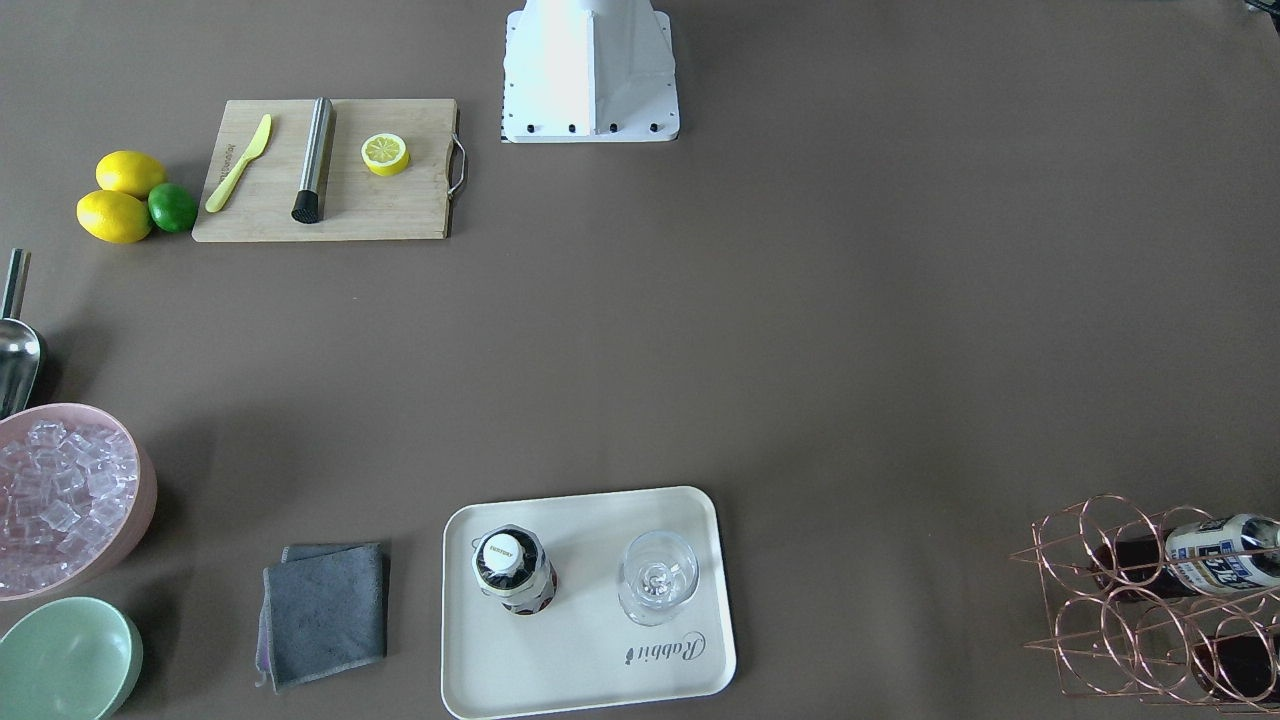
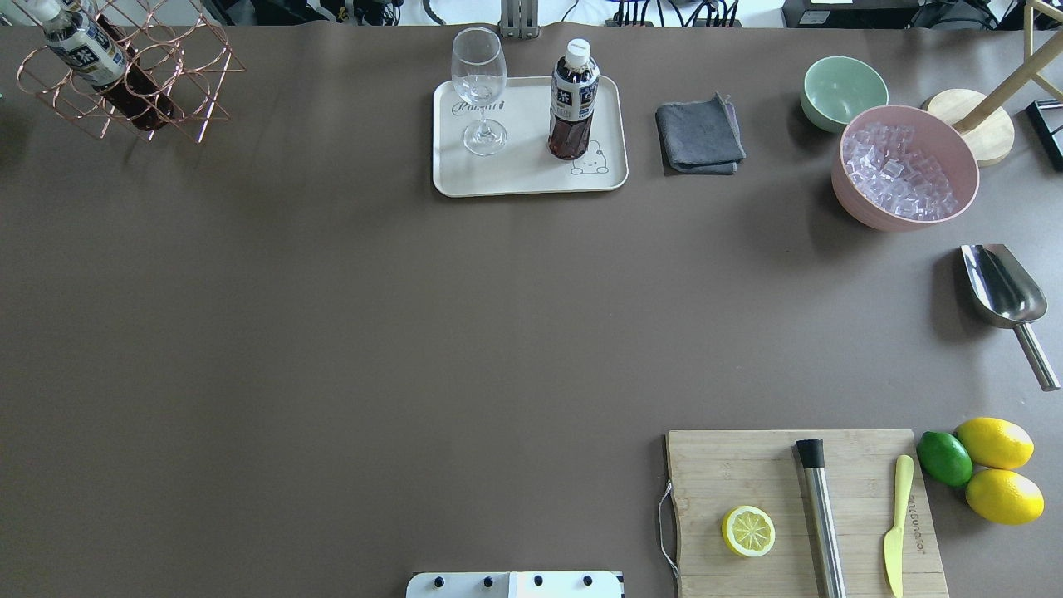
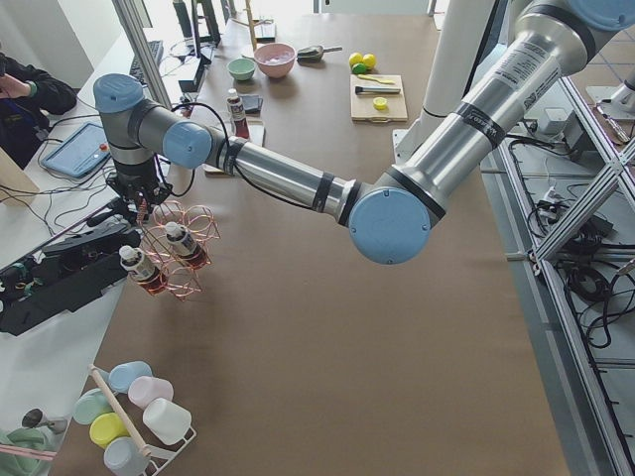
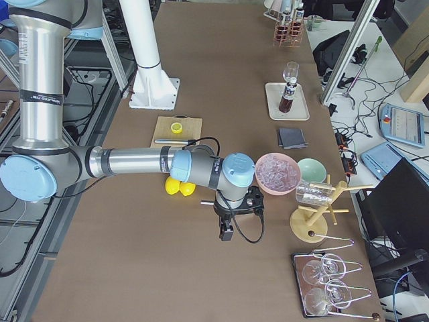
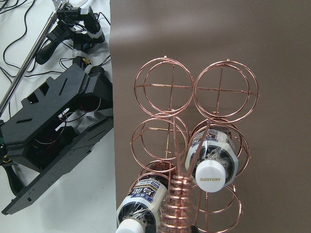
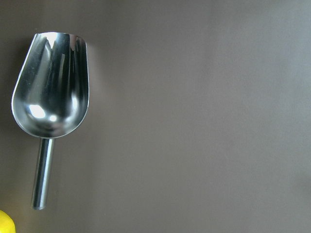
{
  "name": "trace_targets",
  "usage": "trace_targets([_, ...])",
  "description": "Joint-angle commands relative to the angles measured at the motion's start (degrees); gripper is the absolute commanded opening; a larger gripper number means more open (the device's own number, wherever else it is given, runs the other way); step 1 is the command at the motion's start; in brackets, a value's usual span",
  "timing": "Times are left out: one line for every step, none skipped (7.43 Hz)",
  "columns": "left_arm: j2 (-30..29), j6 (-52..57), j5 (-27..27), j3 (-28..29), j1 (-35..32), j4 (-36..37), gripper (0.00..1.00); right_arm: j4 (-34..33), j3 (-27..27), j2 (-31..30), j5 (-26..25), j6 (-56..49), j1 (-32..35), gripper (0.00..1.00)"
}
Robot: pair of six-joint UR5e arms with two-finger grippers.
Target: Take tea from basket to plate
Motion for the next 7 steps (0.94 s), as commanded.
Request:
trace_targets([-0.7,-0.2,2.9,0.2,0.9,0.3,0.00,3.2,-0.7,-0.8,-0.1,0.2,0.5,1.00])
trace_targets([-0.7,-0.8,3.3,0.4,1.2,0.2,0.00,3.2,-0.5,-0.9,-0.1,-0.4,0.6,1.00])
trace_targets([-0.6,-1.0,3.3,1.4,1.3,0.0,0.00,3.2,-0.6,-0.8,-0.1,-0.3,0.4,1.00])
trace_targets([-0.4,-1.6,3.3,2.4,1.2,0.0,0.00,3.2,-0.6,-0.9,-0.1,-0.3,0.3,1.00])
trace_targets([-0.5,-1.6,3.3,2.6,1.2,-0.3,0.00,3.1,-0.3,-1.3,0.5,-0.4,0.3,1.00])
trace_targets([-0.8,-1.8,4.5,2.6,1.3,-0.3,0.00,3.2,0.4,-2.1,0.5,-0.4,0.4,1.00])
trace_targets([-1.0,-3.4,4.7,2.6,1.6,-0.3,0.00,3.2,0.8,-2.8,0.4,-0.6,0.3,1.00])
